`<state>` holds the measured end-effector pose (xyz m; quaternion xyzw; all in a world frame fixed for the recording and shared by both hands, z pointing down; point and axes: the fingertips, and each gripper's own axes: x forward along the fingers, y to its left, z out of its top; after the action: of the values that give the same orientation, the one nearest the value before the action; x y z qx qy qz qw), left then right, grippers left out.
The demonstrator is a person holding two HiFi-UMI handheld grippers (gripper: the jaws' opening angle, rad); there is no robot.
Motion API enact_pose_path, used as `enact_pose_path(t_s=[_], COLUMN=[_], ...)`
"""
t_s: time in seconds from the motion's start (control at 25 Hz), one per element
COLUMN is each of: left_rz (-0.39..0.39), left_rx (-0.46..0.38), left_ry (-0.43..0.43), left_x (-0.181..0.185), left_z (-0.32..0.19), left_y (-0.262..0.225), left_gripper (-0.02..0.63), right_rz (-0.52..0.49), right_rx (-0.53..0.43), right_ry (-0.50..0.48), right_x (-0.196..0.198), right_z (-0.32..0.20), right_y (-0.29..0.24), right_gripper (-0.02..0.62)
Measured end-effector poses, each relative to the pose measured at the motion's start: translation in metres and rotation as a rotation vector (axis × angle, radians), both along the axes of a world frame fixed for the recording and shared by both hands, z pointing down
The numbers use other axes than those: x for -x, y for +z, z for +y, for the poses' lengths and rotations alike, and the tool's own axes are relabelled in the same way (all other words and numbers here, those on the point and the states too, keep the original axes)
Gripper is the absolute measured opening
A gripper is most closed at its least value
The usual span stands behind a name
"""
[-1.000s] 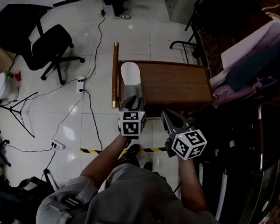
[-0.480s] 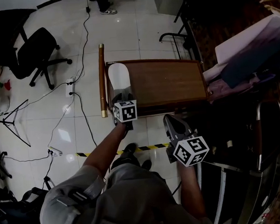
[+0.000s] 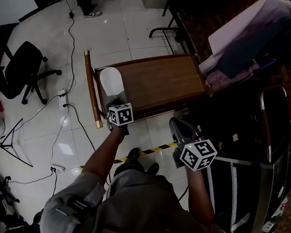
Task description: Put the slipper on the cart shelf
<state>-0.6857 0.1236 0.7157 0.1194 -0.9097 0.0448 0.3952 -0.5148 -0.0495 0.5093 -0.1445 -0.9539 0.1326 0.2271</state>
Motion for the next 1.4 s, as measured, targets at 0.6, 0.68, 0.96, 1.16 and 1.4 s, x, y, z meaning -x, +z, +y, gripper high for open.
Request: enact_pose_path(t_s=[0.6,0.68,0.96,1.16,1.4], left_rz=[-0.172,-0.193,-0.242,-0.23,-0.196], left_rx=[-0.224,-0.254,-0.344,-0.388,-0.439], left_ry=[0.315,0.353,0.5,0.635,0.778], left_x=[-0.034,-0.046,-0.083,-0.127,-0.2], left_z=[-0.09,-0.098,-0.135,-0.167,-0.209], left_y=[-0.124,-0.141,-0.186,-0.201,-0.213], left_gripper=[0.015,0.015,0.015,0.015,0.015], right_rz=[-0.112,-0.126,-0.16,-0.17,-0.184], right_rx=[-0.008,-0.01,-0.033,-0.045,-0.058], right_ry=[0.142,0.168,0.261,0.362,0.486], right_x=[-0.014,-0.021,-0.047,-0.088,-0.151], right_z=[-0.029,-0.036,-0.06,-0.078,-0.107], right_y=[-0.032,-0.037,-0.049,-0.055,-0.062], right_gripper=[-0.002,-0.002,-0.002,-0.002,-0.002])
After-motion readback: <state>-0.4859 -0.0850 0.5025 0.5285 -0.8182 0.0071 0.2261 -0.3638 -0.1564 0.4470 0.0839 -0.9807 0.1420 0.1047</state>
